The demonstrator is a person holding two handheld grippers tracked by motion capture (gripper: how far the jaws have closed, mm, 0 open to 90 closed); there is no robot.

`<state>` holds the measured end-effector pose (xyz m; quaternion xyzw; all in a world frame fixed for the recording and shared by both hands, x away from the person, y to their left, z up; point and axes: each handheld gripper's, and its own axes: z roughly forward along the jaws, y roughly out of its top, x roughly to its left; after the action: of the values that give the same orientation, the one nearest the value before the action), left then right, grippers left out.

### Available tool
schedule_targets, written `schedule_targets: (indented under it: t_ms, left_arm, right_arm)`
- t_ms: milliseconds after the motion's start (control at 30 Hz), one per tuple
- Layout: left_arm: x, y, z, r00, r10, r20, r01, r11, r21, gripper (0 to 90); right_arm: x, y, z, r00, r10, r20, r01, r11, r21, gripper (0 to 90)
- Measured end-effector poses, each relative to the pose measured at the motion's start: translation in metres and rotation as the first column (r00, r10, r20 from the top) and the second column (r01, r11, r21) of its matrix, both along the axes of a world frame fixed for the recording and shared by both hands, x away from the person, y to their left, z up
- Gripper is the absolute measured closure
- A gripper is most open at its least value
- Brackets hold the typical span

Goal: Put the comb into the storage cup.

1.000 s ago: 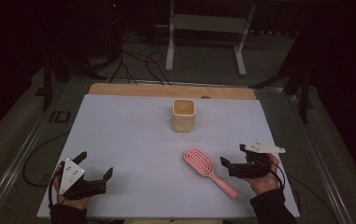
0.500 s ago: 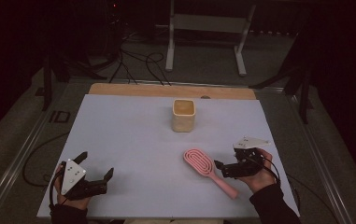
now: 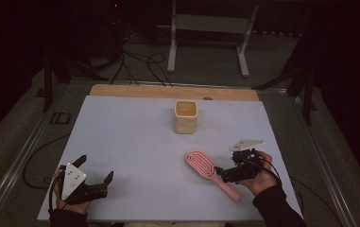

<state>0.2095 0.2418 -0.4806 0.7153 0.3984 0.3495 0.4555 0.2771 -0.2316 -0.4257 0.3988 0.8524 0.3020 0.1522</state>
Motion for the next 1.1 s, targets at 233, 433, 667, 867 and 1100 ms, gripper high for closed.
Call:
schedule_targets:
  t_ms: [233,433,667,867,1100]
  left_arm:
    - [0.000,-0.002,-0.001,1.0000,-0.001,-0.001,0.001,0.9999,0.017,0.0]
    - [-0.001,-0.004,-0.001,1.0000,0.000,0.002,0.000,0.9998,0.020,0.0]
    - [0.000,-0.004,-0.002,1.0000,0.000,0.000,0.000,0.9997,0.026,0.0]
    - [0.000,-0.004,-0.002,1.0000,0.001,-0.002,0.000,0.9996,0.028,0.0]
    - [0.001,-0.005,-0.003,1.0000,-0.003,-0.005,0.003,0.9997,0.022,0.0]
  right_arm:
    - [0.003,0.006,-0.001,0.9994,0.015,-0.031,-0.017,0.9991,-0.038,9.1]
    - [0.006,0.012,-0.002,0.9983,0.030,-0.051,-0.032,0.9982,-0.051,9.1]
    - [0.009,0.020,-0.004,0.9969,0.041,-0.067,-0.046,0.9964,-0.071,9.2]
    - [0.009,0.023,-0.011,0.9945,0.056,-0.089,-0.066,0.9922,-0.106,9.8]
    - [0.008,0.025,-0.014,0.9924,0.062,-0.106,-0.076,0.9883,-0.132,10.0]
